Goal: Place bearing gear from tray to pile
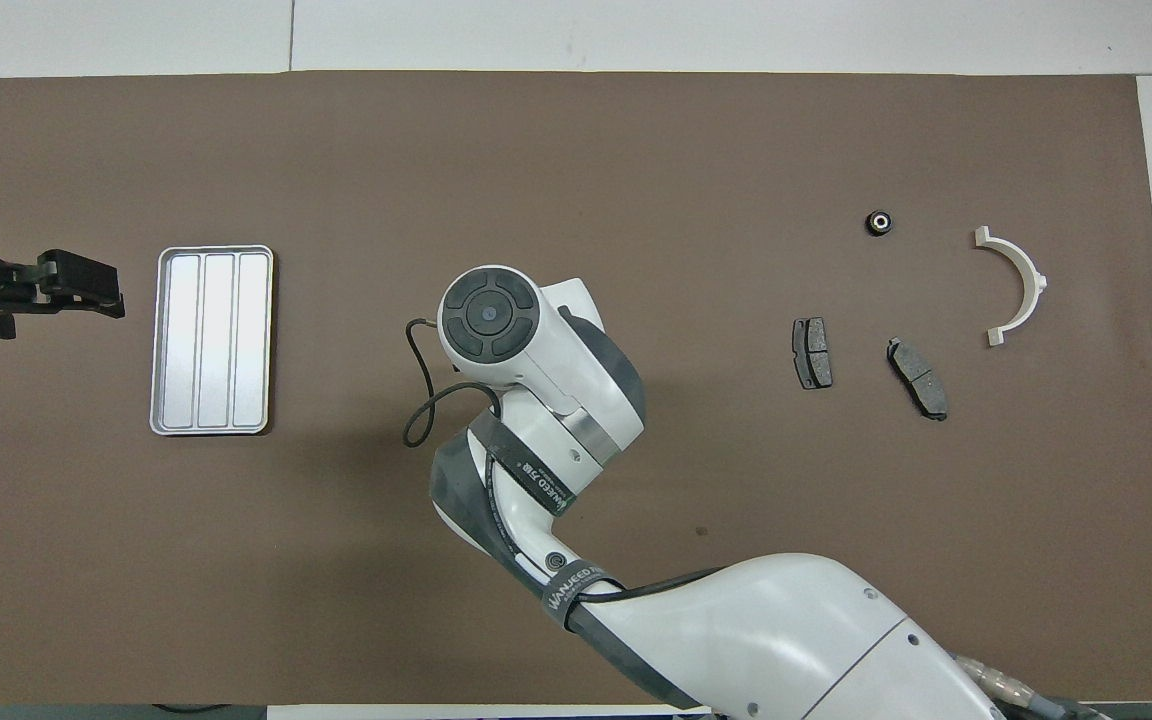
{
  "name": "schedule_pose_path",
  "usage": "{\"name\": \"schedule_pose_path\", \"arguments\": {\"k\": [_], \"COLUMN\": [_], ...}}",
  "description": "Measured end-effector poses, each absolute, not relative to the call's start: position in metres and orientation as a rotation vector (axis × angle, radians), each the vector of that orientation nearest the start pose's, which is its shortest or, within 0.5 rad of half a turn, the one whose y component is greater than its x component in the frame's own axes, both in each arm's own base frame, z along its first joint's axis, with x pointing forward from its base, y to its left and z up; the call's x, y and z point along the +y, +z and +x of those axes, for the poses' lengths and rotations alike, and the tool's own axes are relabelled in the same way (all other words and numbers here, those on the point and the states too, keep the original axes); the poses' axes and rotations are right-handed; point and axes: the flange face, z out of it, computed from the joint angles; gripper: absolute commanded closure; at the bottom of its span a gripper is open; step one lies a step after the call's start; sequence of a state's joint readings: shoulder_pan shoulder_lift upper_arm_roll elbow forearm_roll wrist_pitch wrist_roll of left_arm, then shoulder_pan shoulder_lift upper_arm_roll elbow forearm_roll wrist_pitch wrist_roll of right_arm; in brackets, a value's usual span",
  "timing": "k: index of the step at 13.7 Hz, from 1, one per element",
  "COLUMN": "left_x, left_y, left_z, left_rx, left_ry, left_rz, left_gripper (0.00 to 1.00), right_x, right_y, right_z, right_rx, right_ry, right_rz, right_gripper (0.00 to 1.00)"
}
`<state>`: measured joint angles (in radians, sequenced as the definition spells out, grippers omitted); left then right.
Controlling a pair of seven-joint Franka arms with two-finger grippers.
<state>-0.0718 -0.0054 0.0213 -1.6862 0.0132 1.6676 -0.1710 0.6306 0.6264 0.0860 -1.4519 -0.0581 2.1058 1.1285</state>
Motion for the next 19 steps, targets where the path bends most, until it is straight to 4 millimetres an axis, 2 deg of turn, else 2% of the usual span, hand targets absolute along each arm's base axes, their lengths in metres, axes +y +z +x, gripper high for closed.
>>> {"name": "schedule_pose_path", "arguments": {"k": [2,6,10,12,14,15,19], "left_x": [-0.028,-0.028,-0.028,-0.028,-0.028,-0.028,-0.028], "left_y": [0.581,0.581,0.582,0.582,0.582,0.582,0.583], "left_z": [0.557,0.557,0.557,0.557,0.557,0.557,0.557], "left_rx": [-0.183,-0.180,-0.179,-0.179,-0.179,-0.179,-0.178], "left_ry": [0.026,0.027,0.025,0.023,0.023,0.023,0.022], "left_rz": [-3.121,-3.121,-3.121,-3.122,-3.122,-3.122,-3.122], "left_gripper": [0.00,0.00,0.00,0.00,0.00,0.00,0.00], "right_x": [0.464,0.477,0.483,0.483,0.483,0.484,0.483], "right_y": [0.310,0.306,0.283,0.275,0.276,0.279,0.280], "right_z": [0.555,0.564,0.568,0.569,0.570,0.571,0.573], "right_rx": [0.621,0.610,0.587,0.582,0.581,0.582,0.585], "right_ry": [-0.026,-0.043,-0.060,-0.065,-0.070,-0.074,-0.086], "right_rz": [-3.058,-3.041,-3.073,-3.086,-3.083,-3.080,-3.070], "right_gripper": [0.00,0.00,0.00,0.08,0.25,0.29,0.29]}}
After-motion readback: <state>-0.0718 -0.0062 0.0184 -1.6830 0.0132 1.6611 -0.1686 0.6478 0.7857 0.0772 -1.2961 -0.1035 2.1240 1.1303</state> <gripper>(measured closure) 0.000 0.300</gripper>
